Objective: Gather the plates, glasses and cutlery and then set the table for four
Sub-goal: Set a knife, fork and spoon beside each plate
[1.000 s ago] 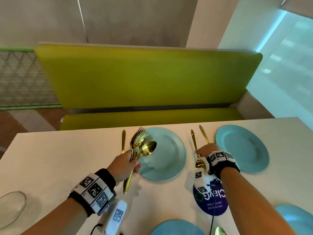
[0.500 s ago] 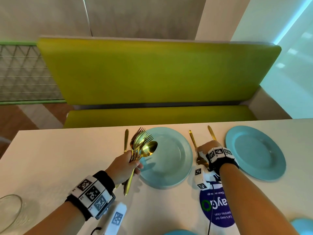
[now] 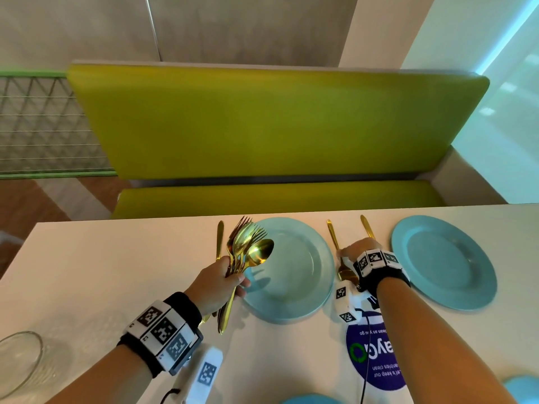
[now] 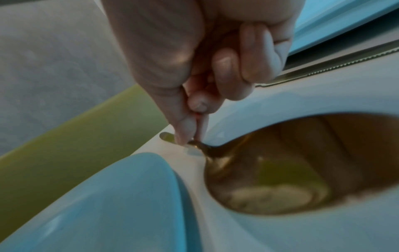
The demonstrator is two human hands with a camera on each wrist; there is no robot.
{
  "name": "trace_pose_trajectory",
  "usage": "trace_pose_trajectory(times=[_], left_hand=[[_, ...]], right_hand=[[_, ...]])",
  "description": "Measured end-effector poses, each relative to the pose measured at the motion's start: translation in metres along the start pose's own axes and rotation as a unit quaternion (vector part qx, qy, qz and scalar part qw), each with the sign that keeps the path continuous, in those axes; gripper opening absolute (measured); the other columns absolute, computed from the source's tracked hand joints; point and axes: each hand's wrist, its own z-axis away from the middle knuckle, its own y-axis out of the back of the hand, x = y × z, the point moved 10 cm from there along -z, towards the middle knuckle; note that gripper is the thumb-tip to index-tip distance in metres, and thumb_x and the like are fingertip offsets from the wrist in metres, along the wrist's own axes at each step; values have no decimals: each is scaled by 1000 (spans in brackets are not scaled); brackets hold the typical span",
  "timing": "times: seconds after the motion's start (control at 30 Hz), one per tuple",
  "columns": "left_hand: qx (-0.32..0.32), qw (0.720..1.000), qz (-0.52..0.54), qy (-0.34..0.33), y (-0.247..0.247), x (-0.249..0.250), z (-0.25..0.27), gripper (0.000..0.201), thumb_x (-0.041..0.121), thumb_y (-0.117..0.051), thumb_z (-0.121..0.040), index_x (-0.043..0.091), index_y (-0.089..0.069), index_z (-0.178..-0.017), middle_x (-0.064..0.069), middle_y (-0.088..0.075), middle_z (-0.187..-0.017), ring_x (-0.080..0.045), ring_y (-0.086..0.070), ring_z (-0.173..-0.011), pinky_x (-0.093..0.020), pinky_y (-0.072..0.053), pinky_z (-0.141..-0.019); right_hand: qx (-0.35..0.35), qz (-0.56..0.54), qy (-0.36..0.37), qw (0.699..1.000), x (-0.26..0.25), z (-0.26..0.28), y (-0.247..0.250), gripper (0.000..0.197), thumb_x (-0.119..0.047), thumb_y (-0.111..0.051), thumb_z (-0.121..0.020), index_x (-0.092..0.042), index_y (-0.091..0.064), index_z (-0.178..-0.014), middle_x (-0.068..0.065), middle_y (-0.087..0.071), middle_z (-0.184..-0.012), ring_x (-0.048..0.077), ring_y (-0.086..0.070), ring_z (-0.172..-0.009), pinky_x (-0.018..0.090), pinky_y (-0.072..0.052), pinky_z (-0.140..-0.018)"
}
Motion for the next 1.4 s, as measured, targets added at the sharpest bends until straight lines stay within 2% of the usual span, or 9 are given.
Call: trace_pose_trajectory(times=[0.13, 0.3, 0.5, 0.63, 0.73, 0.83, 1.0, 1.27, 1.4], left_hand=[[-2, 1000, 26, -6, -1, 3, 6, 9, 6, -44, -94, 5, -52, -99, -6, -68, -84, -19, -65, -68, -40, -54, -81], [-30, 991, 129, 5, -13, 12, 23, 12, 8, -40, -98, 10, -49, -91, -8, -67, -83, -19, -62, -70, -34, -51, -72], [-93, 974, 207, -19, -37, 34, 65, 21, 8, -36, -99, 9, -51, -84, -8, -66, -75, -11, -65, -58, -26, -51, -63], [-153, 967, 201, -45, -57, 41, 107, 19, 8, -37, -99, 5, -52, -88, -10, -64, -74, -11, -67, -54, -22, -55, -54], [-186, 961, 193, -65, -68, 40, 137, 13, 10, -40, -98, 4, -51, -100, -13, -62, -80, -16, -67, -59, -23, -57, -55], [-226, 954, 181, -77, -85, 41, 167, 11, 11, -42, -97, 6, -51, -99, -15, -62, -83, -22, -67, -67, -27, -59, -59], [-278, 941, 182, -64, -123, 43, 197, 12, 9, -38, -98, 6, -48, -92, -16, -63, -83, -18, -69, -58, -29, -59, -58], [-194, 966, 162, -49, -163, 61, 168, 15, 11, -33, -100, 9, -41, -88, -12, -61, -81, -20, -60, -63, -28, -54, -58], [-141, 978, 148, -32, -192, 77, 144, 17, 11, -37, -99, 7, -44, -85, -7, -52, -72, -16, -46, -56, -23, -48, -45]], right_hand=[[85, -5, 56, 995, -22, 30, 23, 39, -38, -48, -95, -22, -56, -129, 5, -62, -125, 22, -57, -116, 28, -47, -97], [128, -27, 168, 977, -60, 100, 34, 22, -33, -62, -87, -17, -73, -97, 1, -69, -95, 16, -59, -87, 23, -45, -80], [-38, -32, 293, 955, -72, 213, -56, 24, -30, -60, -90, -13, -74, -100, 4, -73, -98, 5, -57, -82, 13, -43, -68], [3, -152, 228, 962, -32, 244, -59, 21, -29, -60, -89, -19, -75, -99, -3, -74, -86, 5, -58, -80, 25, -46, -78], [-4, -261, 170, 950, 1, 266, -62, 12, -22, -67, -85, -23, -74, -95, -15, -61, -56, -3, -51, -51, 15, -43, -50], [-10, -349, 122, 929, 34, 294, -65, 8, -17, -68, -83, -25, -69, -82, -6, -58, -63, 5, -45, -51, 16, -29, -41], [45, -387, 103, 915, 72, 315, -45, 19, -15, -61, -85, -19, -64, -66, -1, -59, -65, 10, -46, -55, 19, -33, -48], [128, -444, 63, 885, 152, 275, 53, 24, -8, -51, -89, -12, -55, -66, 4, -62, -64, 13, -56, -49, 21, -38, -46], [185, -345, 9, 920, 232, 239, 127, 21, -9, -49, -91, -9, -53, -70, 5, -59, -65, 14, -54, -50, 24, -41, -49]])
